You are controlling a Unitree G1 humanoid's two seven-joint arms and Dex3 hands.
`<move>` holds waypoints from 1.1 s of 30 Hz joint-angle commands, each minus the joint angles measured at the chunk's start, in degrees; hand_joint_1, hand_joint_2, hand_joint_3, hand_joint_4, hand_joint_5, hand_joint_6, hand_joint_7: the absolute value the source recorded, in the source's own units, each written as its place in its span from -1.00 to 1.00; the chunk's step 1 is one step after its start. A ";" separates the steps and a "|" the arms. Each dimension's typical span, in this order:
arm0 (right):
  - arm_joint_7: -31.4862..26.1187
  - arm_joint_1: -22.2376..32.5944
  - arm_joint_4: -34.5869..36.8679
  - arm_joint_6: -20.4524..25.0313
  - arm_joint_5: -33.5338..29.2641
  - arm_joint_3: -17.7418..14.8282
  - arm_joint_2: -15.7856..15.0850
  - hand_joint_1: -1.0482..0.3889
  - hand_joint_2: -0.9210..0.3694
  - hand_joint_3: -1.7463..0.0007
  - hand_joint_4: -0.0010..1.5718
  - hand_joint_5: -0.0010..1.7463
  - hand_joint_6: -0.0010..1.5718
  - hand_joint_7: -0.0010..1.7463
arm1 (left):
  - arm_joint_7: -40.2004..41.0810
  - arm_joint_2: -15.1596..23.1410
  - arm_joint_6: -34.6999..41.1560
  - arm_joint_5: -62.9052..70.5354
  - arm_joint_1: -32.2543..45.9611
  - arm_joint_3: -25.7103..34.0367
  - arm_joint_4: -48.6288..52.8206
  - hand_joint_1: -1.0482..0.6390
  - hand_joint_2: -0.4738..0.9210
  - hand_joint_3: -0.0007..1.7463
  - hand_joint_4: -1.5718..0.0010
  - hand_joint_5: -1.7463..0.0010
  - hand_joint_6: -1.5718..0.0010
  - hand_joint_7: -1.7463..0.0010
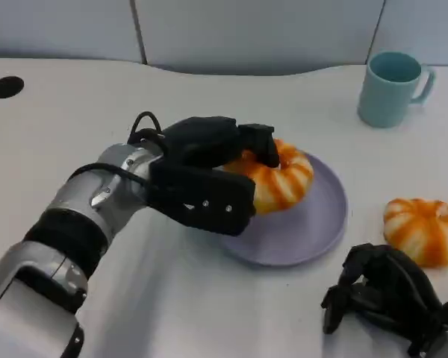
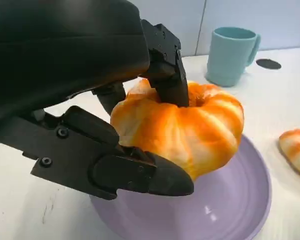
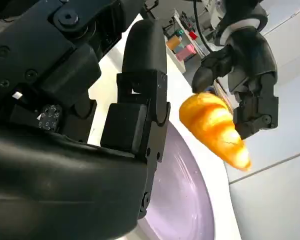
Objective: Grasp the bread from the table and place it into the plate.
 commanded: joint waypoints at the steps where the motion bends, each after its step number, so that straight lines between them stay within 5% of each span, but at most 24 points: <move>1: 0.23 0.37 -0.22 -0.75 -0.05 -0.18 -0.98 -1.00 -0.37 0.99 1.00 -0.28 1.00 -0.49 | -1.64 0.77 -0.10 -1.07 0.56 0.57 -0.81 -0.71 1.00 -0.76 1.00 -0.08 0.67 0.09; 2: 0.11 0.38 -0.34 -0.39 0.03 -0.20 -1.01 -1.00 -0.36 0.99 1.00 -0.28 1.00 -0.49 | -1.82 0.74 -0.13 -1.24 0.61 0.68 -0.78 -0.72 1.00 -0.77 1.00 0.13 0.61 0.11; 5: 0.00 0.44 -0.42 -0.19 0.08 -0.23 -1.01 -1.00 -0.35 1.00 1.00 -0.28 1.00 -0.49 | -2.41 0.75 -0.16 -1.63 0.74 0.89 -0.94 -0.72 1.00 -0.78 1.00 0.33 0.52 0.15; 13: -0.17 0.77 -1.05 0.03 0.13 -0.18 -0.92 -1.00 -0.35 1.00 1.00 -0.27 1.00 -0.48 | -3.65 0.86 -0.74 -2.87 1.12 1.25 -0.75 -0.73 1.00 -0.77 1.00 0.46 0.42 0.16; 18: 0.29 0.63 -0.73 0.12 0.30 -0.25 -0.99 -1.00 -0.36 1.00 1.00 -0.28 1.00 -0.49 | -4.46 0.82 -0.64 -3.69 1.23 1.64 -0.50 -0.74 1.00 -0.76 1.00 0.54 0.65 0.17; 22: 0.04 0.77 -1.06 0.16 0.12 -0.15 -1.03 -1.00 -0.35 1.00 1.00 -0.29 1.00 -0.49 | -3.56 1.21 -1.17 -3.96 1.76 2.19 -1.09 -0.75 1.00 -0.74 1.00 0.31 0.97 -0.07; 26: -0.25 0.87 -1.27 0.16 0.11 -0.20 -0.94 -1.00 -0.36 1.00 1.00 -0.28 1.00 -0.49 | -1.63 2.04 -2.43 -6.14 3.97 4.97 -3.52 -0.70 1.00 -0.71 1.00 -0.17 0.97 0.00; 33: -0.17 0.93 -1.16 -0.18 0.24 -0.37 -0.98 -1.00 -0.36 0.99 1.00 -0.28 1.00 -0.49 | -1.99 3.28 -6.85 -14.17 10.35 11.22 -8.92 -0.64 1.00 -0.63 1.00 -0.46 0.94 -0.19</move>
